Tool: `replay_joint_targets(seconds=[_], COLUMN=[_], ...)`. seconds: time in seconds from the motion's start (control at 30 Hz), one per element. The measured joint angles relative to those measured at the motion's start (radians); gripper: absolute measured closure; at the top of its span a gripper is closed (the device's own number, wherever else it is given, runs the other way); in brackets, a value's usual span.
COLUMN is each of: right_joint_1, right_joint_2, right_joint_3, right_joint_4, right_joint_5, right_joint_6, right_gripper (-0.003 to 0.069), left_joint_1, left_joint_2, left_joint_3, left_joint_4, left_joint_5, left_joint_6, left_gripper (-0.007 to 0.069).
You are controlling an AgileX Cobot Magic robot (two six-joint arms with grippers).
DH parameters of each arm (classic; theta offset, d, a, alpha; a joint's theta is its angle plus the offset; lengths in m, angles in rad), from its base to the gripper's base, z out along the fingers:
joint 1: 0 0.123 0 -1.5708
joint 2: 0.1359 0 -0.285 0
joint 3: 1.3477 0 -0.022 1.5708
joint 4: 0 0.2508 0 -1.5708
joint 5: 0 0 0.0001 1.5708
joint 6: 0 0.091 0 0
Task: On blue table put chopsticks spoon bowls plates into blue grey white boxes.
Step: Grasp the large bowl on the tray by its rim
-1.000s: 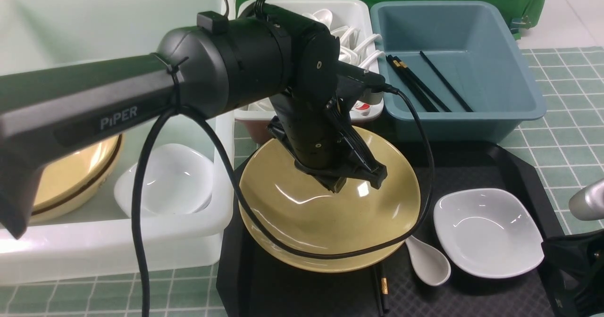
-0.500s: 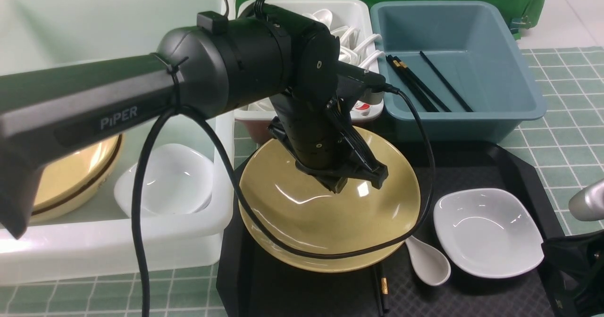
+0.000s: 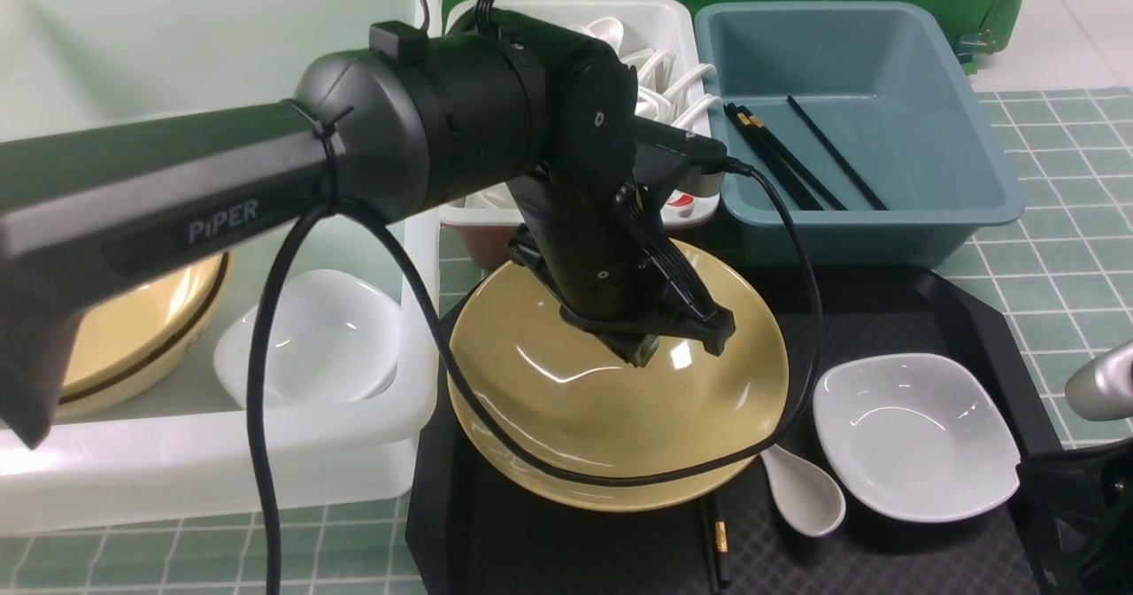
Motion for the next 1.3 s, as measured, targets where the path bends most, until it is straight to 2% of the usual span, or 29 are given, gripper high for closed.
replay_joint_targets(seconds=[0.53,0.73,1.17,1.27,1.3], right_joint_1=[0.0,0.0,0.0,0.0,0.0], right_joint_2=[0.0,0.0,0.0,0.0,0.0], right_joint_3=[0.0,0.0,0.0,0.0,0.0], right_joint_4=[0.003,0.004,0.021,0.026,0.026], right_joint_5=[0.0,0.0,0.0,0.007,0.007], right_joint_6=[0.0,0.0,0.0,0.0,0.0], right_gripper=[0.061,0.061,0.061,0.061,0.061], left_joint_1=[0.0,0.0,-0.013,-0.044,-0.048], left_joint_2=[0.0,0.0,0.138,0.145,0.145], left_joint_3=[0.0,0.0,0.0,-0.001,-0.001], left_joint_4=[-0.007,-0.054,-0.45,-0.59,-0.604], left_joint_5=[-0.009,-0.036,-0.106,-0.125,-0.125], left_joint_6=[0.0,0.015,0.262,0.388,0.395], left_gripper=[0.062,0.062,0.062,0.062,0.062])
